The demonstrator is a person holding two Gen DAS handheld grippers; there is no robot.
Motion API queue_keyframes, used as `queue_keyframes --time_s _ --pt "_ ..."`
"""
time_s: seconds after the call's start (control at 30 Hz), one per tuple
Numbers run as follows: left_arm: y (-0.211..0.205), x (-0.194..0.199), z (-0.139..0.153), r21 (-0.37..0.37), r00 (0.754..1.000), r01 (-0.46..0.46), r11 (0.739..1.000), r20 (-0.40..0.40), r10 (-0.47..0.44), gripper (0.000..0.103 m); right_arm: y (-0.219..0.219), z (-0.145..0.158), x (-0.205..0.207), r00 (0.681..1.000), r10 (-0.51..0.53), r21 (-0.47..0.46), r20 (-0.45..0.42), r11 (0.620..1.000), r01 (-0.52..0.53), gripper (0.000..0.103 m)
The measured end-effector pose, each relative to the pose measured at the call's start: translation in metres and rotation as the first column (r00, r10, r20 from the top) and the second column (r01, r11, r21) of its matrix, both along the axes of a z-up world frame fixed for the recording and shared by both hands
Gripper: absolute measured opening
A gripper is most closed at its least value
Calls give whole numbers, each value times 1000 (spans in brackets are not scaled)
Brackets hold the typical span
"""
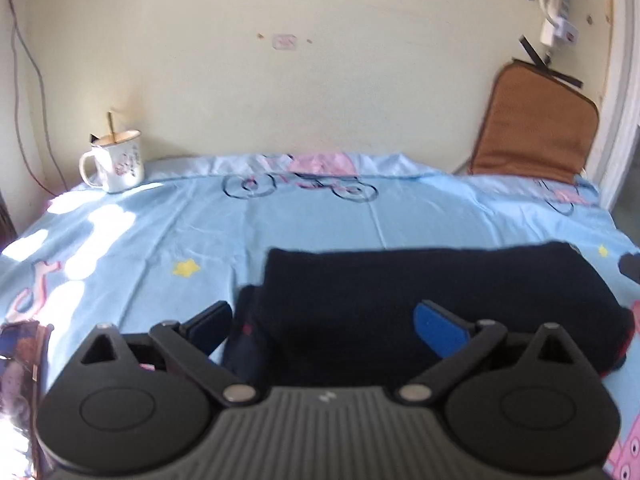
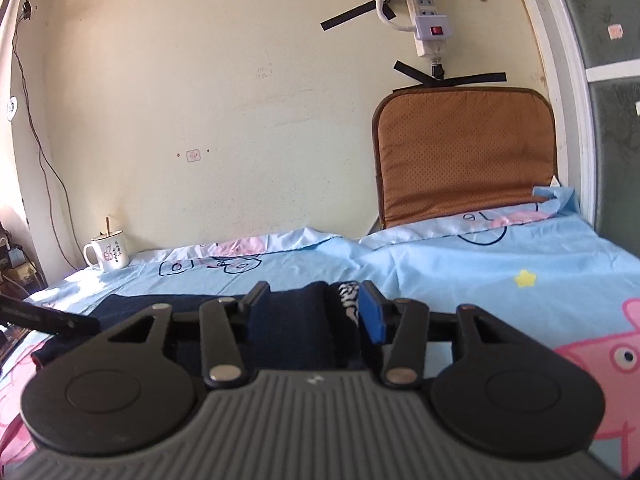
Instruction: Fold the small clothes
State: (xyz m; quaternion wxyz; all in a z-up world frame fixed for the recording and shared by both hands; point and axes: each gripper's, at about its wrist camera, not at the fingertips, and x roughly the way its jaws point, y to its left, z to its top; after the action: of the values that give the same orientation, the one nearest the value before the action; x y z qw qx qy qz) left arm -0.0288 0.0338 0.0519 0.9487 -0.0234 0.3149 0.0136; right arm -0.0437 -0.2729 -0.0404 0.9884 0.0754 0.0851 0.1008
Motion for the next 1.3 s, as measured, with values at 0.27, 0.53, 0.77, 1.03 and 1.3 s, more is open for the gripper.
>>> queue_keyframes --time_s 0.27,0.53,0.77,1.03,1.3 --pt "80 56 -13 -212 988 -76 974 -150 44 103 -32 15 51 986 72 185 -153 982 -43 52" --pt "59 91 -37 -276 972 11 961 -222 -75 25 -20 -9 95 925 162 243 -345 967 -79 13" --pt "74 71 -34 -298 988 -85 951 -150 41 11 -39 -7 90 963 24 213 -269 976 36 6" --pt "92 64 -40 -226 966 -216 950 -192 174 6 -43 -26 100 943 12 247 -331 966 74 16" --pt "46 37 6 -201 998 -67 977 -26 63 26 -26 14 47 988 14 199 -156 980 18 23"
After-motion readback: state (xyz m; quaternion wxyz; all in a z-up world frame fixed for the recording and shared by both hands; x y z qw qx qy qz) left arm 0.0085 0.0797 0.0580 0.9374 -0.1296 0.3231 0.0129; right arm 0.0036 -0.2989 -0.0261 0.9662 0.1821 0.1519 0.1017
